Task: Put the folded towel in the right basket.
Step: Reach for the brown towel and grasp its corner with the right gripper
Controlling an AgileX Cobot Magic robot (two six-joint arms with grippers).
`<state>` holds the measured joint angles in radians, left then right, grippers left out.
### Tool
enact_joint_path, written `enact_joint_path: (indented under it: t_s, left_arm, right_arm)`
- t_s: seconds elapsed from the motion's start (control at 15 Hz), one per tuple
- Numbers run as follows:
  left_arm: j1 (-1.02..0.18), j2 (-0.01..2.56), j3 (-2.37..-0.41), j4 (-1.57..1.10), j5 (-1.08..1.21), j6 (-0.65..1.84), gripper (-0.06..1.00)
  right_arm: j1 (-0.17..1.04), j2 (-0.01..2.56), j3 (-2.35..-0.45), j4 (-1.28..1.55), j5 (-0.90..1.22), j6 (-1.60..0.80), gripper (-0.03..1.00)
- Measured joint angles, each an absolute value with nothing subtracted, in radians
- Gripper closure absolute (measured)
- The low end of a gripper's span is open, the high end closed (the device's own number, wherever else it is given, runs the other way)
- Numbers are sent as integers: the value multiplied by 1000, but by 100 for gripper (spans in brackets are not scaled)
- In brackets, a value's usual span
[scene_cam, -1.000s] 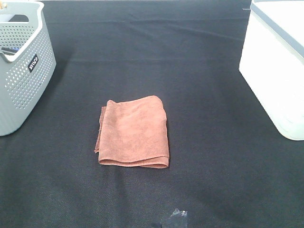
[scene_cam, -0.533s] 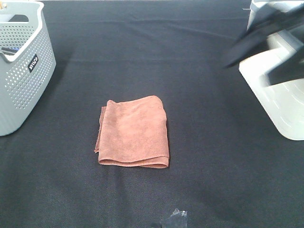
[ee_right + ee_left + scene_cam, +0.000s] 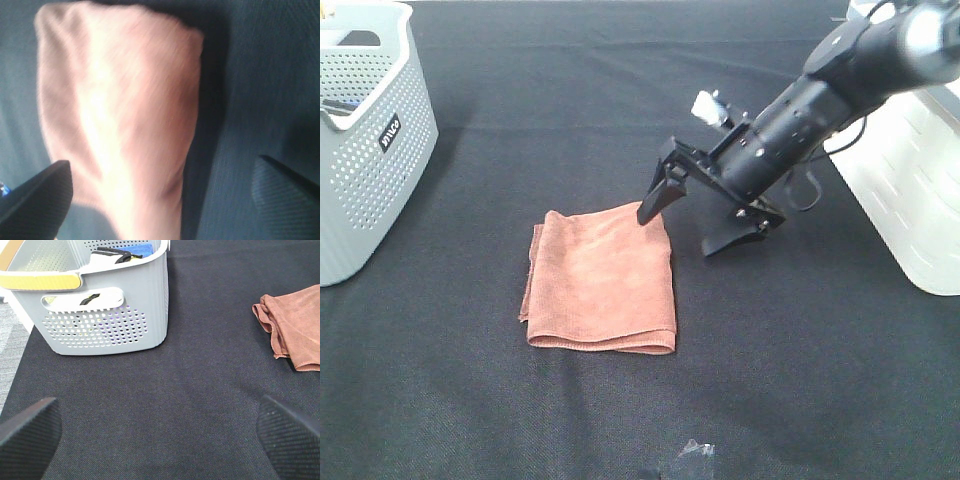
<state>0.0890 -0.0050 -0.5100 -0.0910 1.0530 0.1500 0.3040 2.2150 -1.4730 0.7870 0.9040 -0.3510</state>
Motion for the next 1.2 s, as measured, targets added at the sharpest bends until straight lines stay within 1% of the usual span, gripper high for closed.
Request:
enact_joint_path:
  t_s: [0.27,0.67,0.8,0.87,0.93,1.07,1.13,1.2]
  left_arm:
    - [89,-5,-510,-91,1053,150,-5]
    - [89,-5,-510,-91,1053,150,-5]
    - [89,-5,-510,-91,1053,150,-5]
    - [89,-5,-510,-91,1053,150,-5]
    - [89,-5,-510,-91,1053,150,-5]
    - [89,-5,-510,-91,1053,150,-5]
    - [89,-5,-510,-91,1053,150,-5]
    - [89,-5,-510,-90,1053,150,-5]
  right_arm:
    - [304,2284,-1501,798,902,-358,4]
    - [303,2320,-1516,868,911,-376,4]
    - [358,2333,-1524,899,863,-380,6]
    - [358,2333,-1524,899,863,-380,6]
    - [398,2342,-1532,928,833,-400,7]
    - [483,2358,-1562,965,775,-440,13]
    - [525,2368,-1577,968,752,-453,18]
    - [567,2379,-1596,966,728,-455,32]
